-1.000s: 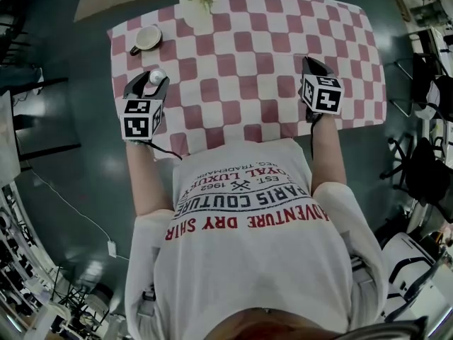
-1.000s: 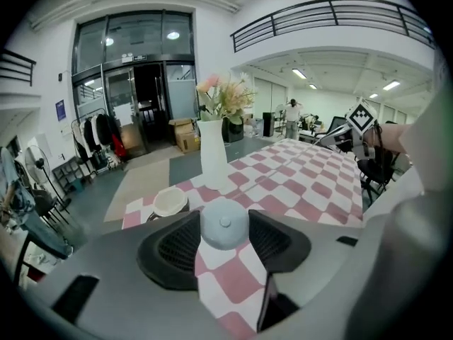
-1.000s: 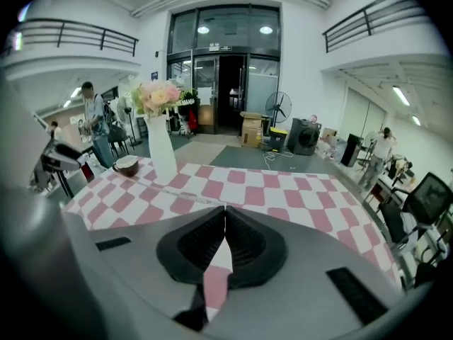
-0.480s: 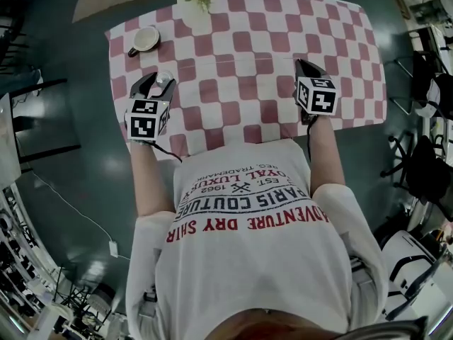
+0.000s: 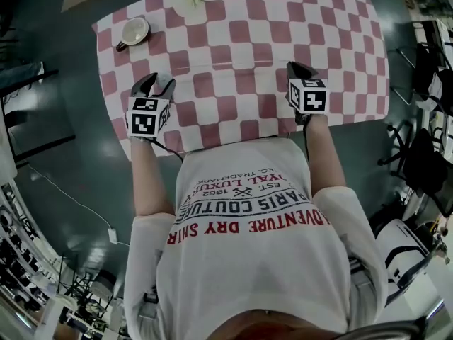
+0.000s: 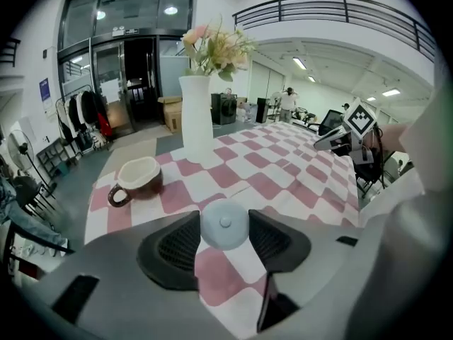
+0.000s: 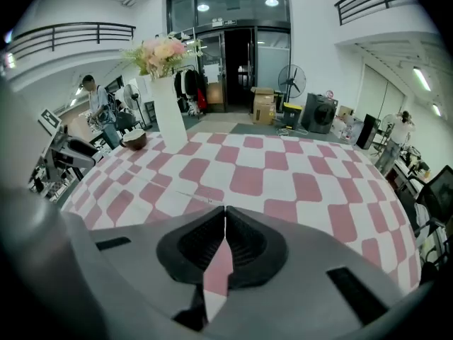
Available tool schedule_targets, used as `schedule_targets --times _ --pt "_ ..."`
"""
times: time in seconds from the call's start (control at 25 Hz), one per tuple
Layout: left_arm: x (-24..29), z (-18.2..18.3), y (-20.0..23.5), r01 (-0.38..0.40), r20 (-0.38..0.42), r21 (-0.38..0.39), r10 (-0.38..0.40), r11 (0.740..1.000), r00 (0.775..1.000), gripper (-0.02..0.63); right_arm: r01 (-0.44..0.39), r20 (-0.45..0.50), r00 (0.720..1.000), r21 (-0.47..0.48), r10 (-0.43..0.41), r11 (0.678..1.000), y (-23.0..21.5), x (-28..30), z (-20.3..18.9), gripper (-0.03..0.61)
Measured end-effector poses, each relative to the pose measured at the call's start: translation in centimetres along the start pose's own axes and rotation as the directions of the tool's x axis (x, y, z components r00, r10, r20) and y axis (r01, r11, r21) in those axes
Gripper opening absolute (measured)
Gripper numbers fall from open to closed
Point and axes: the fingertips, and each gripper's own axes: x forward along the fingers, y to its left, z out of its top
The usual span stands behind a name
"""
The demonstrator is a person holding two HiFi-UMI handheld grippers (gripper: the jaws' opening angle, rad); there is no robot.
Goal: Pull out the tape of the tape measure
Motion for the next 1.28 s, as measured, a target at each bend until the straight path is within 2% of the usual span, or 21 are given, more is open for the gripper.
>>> schedule_targets --times 0.28,0.48,0.84,1.16,1.24,1.28 --pt "3.7 -2.7 -0.7 0.017 -0.079 -0.051 -0.021 0.999 0.997 0.230 -0.015 -0.095 0.995 -0.006 0.014 1.000 -0.7 3.1 -2.9 0.032" --pt "5.7 -4.2 -1.0 0.019 -0.117 -0.075 -0.028 0.997 0.993 0.230 -0.024 -0.126 0.992 -0.019 0.022 1.000 -1.1 4.8 -4.4 0.032" --pt "7.2 -5.4 -1.2 0.011 -0.163 -0.056 -0.020 0.998 0.986 0.232 -0.018 -0.150 0.989 -0.031 0.014 0.999 -1.4 5.7 -5.3 0.033" --pt "7.4 -5.4 -1.3 0.010 -0.147 -0.039 -0.016 0.999 0.989 0.236 0.000 -0.156 0.988 -0.035 -0.005 0.999 -1.6 5.7 -5.3 0.034" --pt "7.4 -5.4 -1.1 0.001 -0.138 -0.040 -0.007 0.999 0.990 0.246 0.022 -0.152 0.988 -0.033 -0.026 0.999 -1.9 5.6 -5.3 0.062" --pt "7.4 -5.4 -1.0 -0.004 -0.135 -0.039 -0.001 0.999 0.991 0.282 0.030 -0.149 0.988 -0.029 -0.034 0.999 -2.1 5.6 -5.2 0.088"
